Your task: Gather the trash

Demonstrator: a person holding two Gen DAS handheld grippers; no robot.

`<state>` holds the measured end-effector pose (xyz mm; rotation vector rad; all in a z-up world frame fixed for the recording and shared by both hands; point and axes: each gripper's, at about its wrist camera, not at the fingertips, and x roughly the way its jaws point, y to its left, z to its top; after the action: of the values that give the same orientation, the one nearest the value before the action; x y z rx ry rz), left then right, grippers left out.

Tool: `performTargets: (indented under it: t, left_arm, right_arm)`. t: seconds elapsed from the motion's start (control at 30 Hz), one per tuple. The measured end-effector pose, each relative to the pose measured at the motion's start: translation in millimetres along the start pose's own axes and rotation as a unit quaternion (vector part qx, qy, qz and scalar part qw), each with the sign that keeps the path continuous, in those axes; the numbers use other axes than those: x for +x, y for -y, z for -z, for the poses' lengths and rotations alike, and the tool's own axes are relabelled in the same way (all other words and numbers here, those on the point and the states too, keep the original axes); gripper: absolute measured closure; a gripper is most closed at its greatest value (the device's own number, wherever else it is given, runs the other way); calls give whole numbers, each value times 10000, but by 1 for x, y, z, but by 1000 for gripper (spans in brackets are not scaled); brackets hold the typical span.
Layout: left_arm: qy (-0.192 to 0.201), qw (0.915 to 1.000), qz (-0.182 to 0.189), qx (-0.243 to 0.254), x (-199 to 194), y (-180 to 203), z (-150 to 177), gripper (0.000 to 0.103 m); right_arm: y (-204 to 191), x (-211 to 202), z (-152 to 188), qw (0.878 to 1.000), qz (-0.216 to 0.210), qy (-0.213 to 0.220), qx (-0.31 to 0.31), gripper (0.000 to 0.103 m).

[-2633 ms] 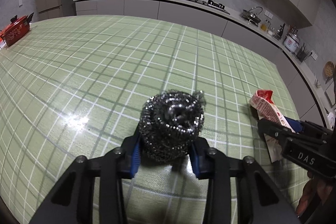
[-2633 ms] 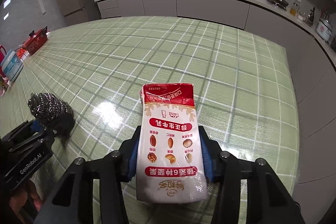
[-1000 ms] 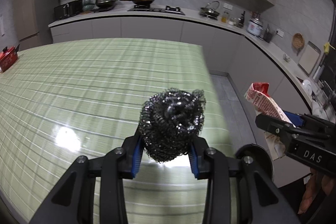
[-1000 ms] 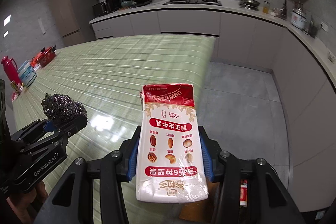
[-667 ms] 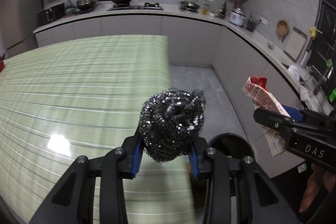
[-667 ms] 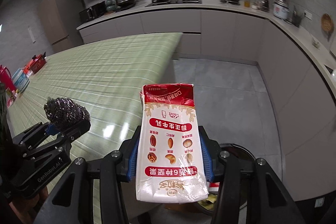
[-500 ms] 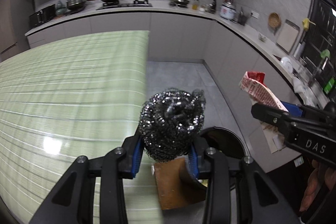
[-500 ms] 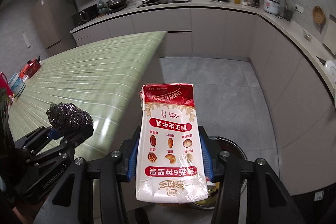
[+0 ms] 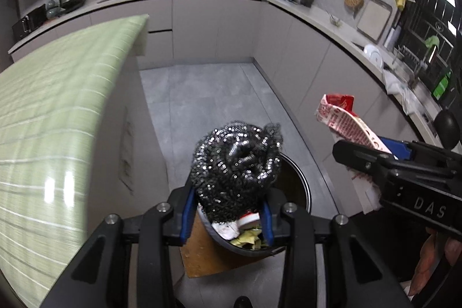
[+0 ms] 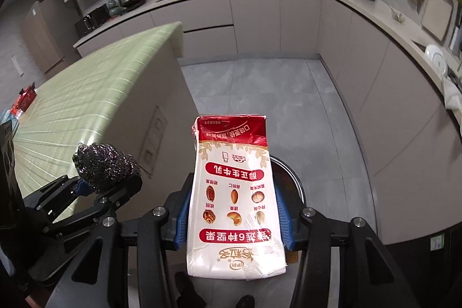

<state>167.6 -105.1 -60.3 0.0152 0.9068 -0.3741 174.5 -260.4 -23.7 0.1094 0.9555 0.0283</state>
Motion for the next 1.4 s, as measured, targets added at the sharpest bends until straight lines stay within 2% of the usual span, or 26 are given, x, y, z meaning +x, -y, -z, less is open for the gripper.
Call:
performTargets:
  t: [0.43,0.83,0.87,0.93,0.97,1.0,1.17,1.4]
  left_arm:
    - [-621,9980,-10,-86,66,24,35,65]
    - [-1118,9930,-144,-339,131,26,52,65]
    - [-1137,9927,-107,-390,133,26,51,62]
    - [-1115,9920,-89,-579,137,24,52,47]
    - [-1161,9903,-254,-723,139,21,55,22]
    - [-1159,9896,-337,-780,138,19,57,9]
    - [-1035,9916,-296,-712,125,20,59,8]
    - [-1011,9908,-529,-733,103,17,70,8]
  right_arm:
    - [44,70,30,9979,-89,-620,139,51]
    - [51,151,33,9935,-317,-1093,91,51]
    - [52,156,32,9931,-355,-1114,107,51]
    - [56,170,30,9913,-431,-1239,140,47]
    - [60,175,29,9910,-263,-1301,194,19]
    - [67,175,27,9911,-187,-1289,274,2]
    - [94,164,29,9914,-55,-1184,556,0]
    - [110,144,38,9912,273,-1138,619,0]
